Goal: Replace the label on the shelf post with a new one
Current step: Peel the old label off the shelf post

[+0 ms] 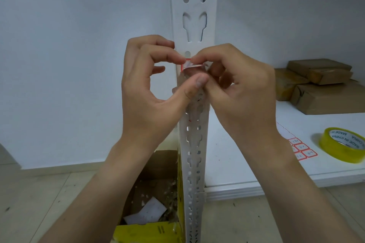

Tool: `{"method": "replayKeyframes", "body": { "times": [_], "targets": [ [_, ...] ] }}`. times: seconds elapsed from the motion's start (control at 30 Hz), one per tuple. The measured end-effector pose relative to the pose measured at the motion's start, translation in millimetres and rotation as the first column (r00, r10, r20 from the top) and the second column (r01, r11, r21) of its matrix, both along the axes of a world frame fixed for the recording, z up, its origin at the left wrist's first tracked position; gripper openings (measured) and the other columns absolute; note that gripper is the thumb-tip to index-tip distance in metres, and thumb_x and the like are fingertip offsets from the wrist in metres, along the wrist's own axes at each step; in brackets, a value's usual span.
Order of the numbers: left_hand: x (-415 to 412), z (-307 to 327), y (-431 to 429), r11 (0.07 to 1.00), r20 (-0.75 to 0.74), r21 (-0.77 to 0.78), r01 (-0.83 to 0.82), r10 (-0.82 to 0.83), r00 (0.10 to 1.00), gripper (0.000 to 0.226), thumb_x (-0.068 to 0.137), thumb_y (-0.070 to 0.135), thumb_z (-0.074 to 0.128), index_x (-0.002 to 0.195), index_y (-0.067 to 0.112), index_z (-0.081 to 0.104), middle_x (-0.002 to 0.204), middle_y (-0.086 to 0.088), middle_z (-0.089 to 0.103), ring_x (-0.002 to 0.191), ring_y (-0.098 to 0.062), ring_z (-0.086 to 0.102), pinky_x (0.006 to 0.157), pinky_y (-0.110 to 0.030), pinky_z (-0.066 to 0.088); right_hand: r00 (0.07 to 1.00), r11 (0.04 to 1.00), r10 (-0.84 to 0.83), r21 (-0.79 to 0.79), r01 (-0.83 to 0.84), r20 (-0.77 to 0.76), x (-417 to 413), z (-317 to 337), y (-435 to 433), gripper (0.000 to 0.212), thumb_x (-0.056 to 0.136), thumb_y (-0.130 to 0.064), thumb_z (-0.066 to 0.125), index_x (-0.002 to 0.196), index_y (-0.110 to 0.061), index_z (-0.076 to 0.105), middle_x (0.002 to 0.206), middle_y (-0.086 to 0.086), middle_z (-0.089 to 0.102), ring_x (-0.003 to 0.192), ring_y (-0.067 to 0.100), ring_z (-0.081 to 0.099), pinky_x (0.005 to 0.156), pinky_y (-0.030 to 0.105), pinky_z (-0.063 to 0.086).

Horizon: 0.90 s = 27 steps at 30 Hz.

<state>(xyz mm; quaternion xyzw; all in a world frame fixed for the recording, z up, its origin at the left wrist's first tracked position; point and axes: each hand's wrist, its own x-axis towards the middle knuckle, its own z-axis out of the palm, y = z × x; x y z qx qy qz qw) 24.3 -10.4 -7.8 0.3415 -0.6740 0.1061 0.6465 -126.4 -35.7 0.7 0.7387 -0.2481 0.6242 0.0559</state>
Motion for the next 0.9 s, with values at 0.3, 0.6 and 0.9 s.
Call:
{"method": "replayKeyframes", "body": {
  "times": [0.3, 0.6, 0.9],
  "targets": [
    [2.6, -1.5, -2.6, 0.998, 0.013, -0.011, -0.060, 0.060, 0.998, 0.023, 0.090, 0.009, 0.069, 0.108, 0.019, 0.058, 0.115, -0.004, 0.054, 0.108, -0.012, 0.059, 0.083, -0.046, 0.057, 0.999, 0.997, 0.038, 0.065, -0.040, 0.037, 4.1, -0.4, 1.0, 0.011, 0.095, -0.020, 0.072, 0.100, -0.010, 0.074, 0.072, 0.000, 0.063, 0.061, 0.010, 0.050, 0.059, 0.015, 0.045],
    [2.0, -1.7, -4.1, 0.992, -0.025, -0.047, -0.114, 0.113, 0.993, 0.013, 0.095, 0.009, 0.067, 0.100, 0.020, 0.062, 0.113, -0.004, 0.054, 0.111, -0.016, 0.059, 0.082, -0.046, 0.058, 0.997, 0.996, 0.054, 0.073, -0.058, 0.059, 6.3, -0.8, 2.1, 0.009, 0.096, -0.019, 0.072, 0.099, -0.010, 0.072, 0.067, 0.000, 0.059, 0.060, 0.014, 0.052, 0.055, 0.024, 0.047],
    [-2.0, 0.3, -4.9, 0.989, -0.038, -0.056, -0.134, 0.132, 0.991, 0.010, 0.098, 0.011, 0.065, 0.101, 0.021, 0.062, 0.114, -0.005, 0.052, 0.111, -0.017, 0.058, 0.085, -0.041, 0.058, 0.993, 0.994, 0.076, 0.078, -0.083, 0.089, 5.3, -0.4, 2.5, 0.007, 0.096, -0.018, 0.071, 0.099, -0.012, 0.072, 0.067, -0.003, 0.059, 0.059, 0.015, 0.057, 0.054, 0.031, 0.051]
  ]
}}
